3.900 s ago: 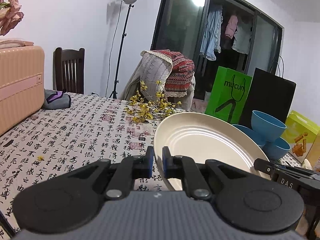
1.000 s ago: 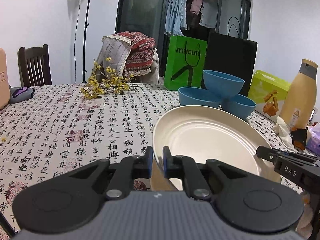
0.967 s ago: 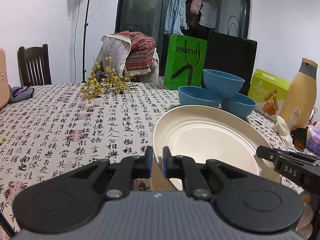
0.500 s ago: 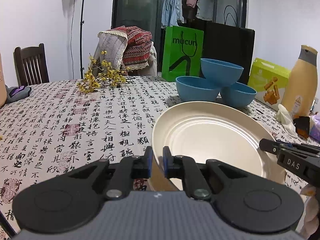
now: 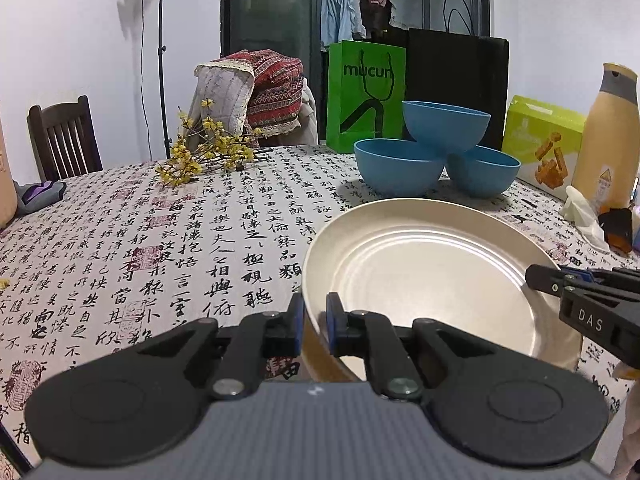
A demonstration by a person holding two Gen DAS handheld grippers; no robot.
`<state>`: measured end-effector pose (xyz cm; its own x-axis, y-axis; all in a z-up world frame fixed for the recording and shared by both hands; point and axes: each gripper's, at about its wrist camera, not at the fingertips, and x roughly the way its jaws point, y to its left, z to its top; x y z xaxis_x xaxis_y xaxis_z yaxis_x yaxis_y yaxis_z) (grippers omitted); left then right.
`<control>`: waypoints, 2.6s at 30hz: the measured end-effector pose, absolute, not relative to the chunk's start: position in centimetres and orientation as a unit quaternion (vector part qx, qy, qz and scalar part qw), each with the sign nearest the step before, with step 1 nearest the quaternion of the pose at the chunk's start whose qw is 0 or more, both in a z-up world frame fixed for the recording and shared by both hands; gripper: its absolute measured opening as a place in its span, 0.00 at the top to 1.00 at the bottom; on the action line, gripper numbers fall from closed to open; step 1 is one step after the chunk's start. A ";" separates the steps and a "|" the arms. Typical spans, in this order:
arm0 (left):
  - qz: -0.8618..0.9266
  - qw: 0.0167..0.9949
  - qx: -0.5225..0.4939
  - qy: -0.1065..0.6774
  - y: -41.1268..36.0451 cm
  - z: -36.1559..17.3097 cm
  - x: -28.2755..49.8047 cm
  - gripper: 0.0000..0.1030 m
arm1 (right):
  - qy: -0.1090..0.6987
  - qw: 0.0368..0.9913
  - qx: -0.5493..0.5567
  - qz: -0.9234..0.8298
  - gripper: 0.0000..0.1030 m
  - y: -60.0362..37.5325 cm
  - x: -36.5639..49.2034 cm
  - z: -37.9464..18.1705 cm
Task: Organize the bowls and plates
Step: 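Lower the held small cream plate with both grippers onto the cream plate stack, then open both grippers to release the small cream plate onto the stack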
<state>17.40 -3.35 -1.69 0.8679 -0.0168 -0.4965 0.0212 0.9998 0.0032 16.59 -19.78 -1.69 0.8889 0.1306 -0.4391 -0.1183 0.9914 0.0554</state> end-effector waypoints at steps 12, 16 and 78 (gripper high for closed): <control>0.002 0.967 0.037 0.251 -4.1 -2.1 17.1 0.89 | 0.231 0.971 0.007 0.066 0.87 -19.6 16.7 -2.1; 0.006 0.967 0.051 0.251 -4.5 -2.2 16.9 0.88 | 0.232 0.970 0.004 0.067 0.87 -19.6 16.8 -2.2; -0.014 0.980 -0.070 0.185 3.5 -0.5 11.6 0.00 | 0.208 0.963 0.087 0.149 0.00 -22.9 13.2 -0.5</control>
